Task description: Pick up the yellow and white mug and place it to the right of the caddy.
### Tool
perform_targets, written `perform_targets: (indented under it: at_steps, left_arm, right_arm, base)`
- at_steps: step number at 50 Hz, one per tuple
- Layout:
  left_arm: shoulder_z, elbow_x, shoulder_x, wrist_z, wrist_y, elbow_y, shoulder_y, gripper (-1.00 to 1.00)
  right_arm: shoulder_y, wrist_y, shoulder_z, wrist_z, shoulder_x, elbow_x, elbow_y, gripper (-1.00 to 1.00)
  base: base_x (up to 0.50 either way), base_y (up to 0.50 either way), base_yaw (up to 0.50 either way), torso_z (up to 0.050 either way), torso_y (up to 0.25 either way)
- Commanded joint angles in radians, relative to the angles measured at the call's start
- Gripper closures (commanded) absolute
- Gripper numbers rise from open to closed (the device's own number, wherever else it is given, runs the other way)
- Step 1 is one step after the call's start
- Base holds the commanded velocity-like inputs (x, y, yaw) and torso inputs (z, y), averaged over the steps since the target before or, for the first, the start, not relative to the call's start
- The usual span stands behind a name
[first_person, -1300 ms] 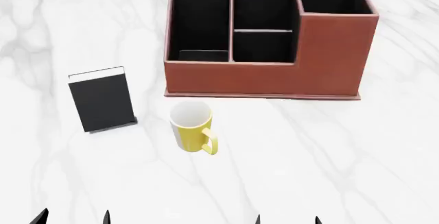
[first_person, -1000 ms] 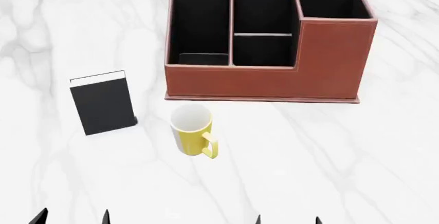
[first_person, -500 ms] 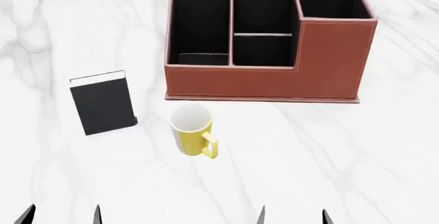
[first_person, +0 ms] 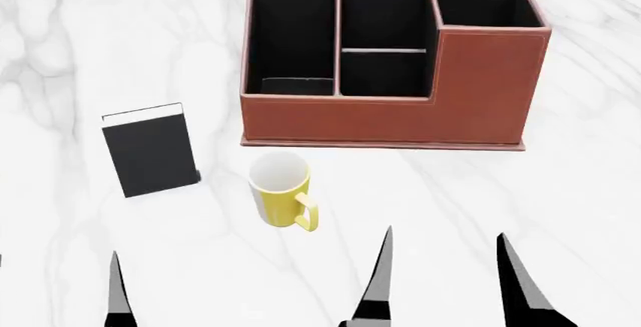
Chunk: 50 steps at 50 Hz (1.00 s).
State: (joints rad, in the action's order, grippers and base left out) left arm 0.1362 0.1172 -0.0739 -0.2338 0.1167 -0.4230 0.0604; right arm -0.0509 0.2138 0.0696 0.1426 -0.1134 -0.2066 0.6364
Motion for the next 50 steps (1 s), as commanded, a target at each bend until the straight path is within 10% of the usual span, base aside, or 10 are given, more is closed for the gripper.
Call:
perform_targets:
  at_steps: [1, 8, 12, 18, 26, 42, 50]
  left_arm:
    - [0.031, 0.048, 0.004, 0.024, 0.155, -0.252, -0.012, -1.0]
    - [0.022, 0.106, -0.002, 0.03, 0.318, -0.475, -0.076, -1.0]
    - [0.045, 0.152, -0.005, 0.046, 0.406, -0.592, -0.118, -1.0]
    - [0.021, 0.273, 0.073, 0.156, 0.357, -0.624, -0.148, -1.0]
    - [-0.017, 0.276, 0.074, 0.128, 0.243, -0.624, -0.084, -1.0]
    - [-0.116, 0.456, 0.074, -0.052, -0.113, -0.624, 0.176, -1.0]
    - [-0.445, 0.169, 0.074, -0.269, -0.522, -0.624, 0.561, -1.0]
  right_arm:
    - [0.032, 0.179, -0.009, 0.026, -0.026, -0.046, 0.271, -1.0]
    - [0.068, 0.259, -0.006, 0.091, -0.077, -0.1, 0.41, -1.0]
    - [0.159, 0.074, 0.21, 0.498, -0.447, -0.281, 0.411, -1.0]
    - [0.592, -0.295, 0.822, 1.026, -0.913, -0.319, 0.411, -1.0]
    - [1.451, -0.578, 1.778, 1.421, -1.062, -0.194, 0.411, -1.0]
    - [1.686, -0.757, 1.973, 1.428, -1.249, -0.136, 0.411, -1.0]
    - [2.185, -0.867, 2.467, 1.428, -1.346, -0.087, 0.411, -1.0]
  base:
    - [0.0, 0.0, 0.0, 0.0, 0.0]
    - [0.0, 0.0, 0.0, 0.0, 0.0]
    - [0.0, 0.0, 0.0, 0.0, 0.0]
    - [0.0, 0.0, 0.0, 0.0, 0.0]
    - [0.0, 0.0, 0.0, 0.0, 0.0]
    - [0.0, 0.0, 0.0, 0.0, 0.0]
    - [0.0, 0.0, 0.0, 0.0, 0.0]
